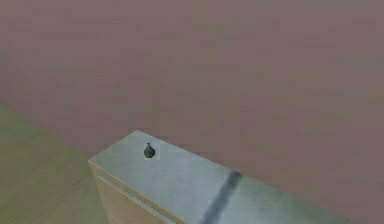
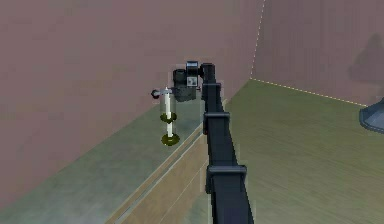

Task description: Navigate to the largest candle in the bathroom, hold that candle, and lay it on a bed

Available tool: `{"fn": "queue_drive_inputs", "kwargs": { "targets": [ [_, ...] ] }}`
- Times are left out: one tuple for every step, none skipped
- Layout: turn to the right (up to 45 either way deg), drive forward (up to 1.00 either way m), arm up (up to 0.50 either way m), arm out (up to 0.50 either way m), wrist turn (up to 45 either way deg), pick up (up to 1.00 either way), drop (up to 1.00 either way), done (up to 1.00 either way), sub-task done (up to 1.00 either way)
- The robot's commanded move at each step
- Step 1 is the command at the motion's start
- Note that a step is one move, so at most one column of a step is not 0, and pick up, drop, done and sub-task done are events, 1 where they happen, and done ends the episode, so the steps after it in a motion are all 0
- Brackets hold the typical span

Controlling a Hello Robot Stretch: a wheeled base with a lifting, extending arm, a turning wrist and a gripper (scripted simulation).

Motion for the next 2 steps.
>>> {"fn": "queue_drive_inputs", "kwargs": {
  "targets": [
    [0.0,0.0,0.0,0.0,0.0,1.0,0.0,0.0,0.0],
    [0.0,0.0,0.1,0.0,0.0,0.0,0.0,0.0,0.0]
  ]
}}
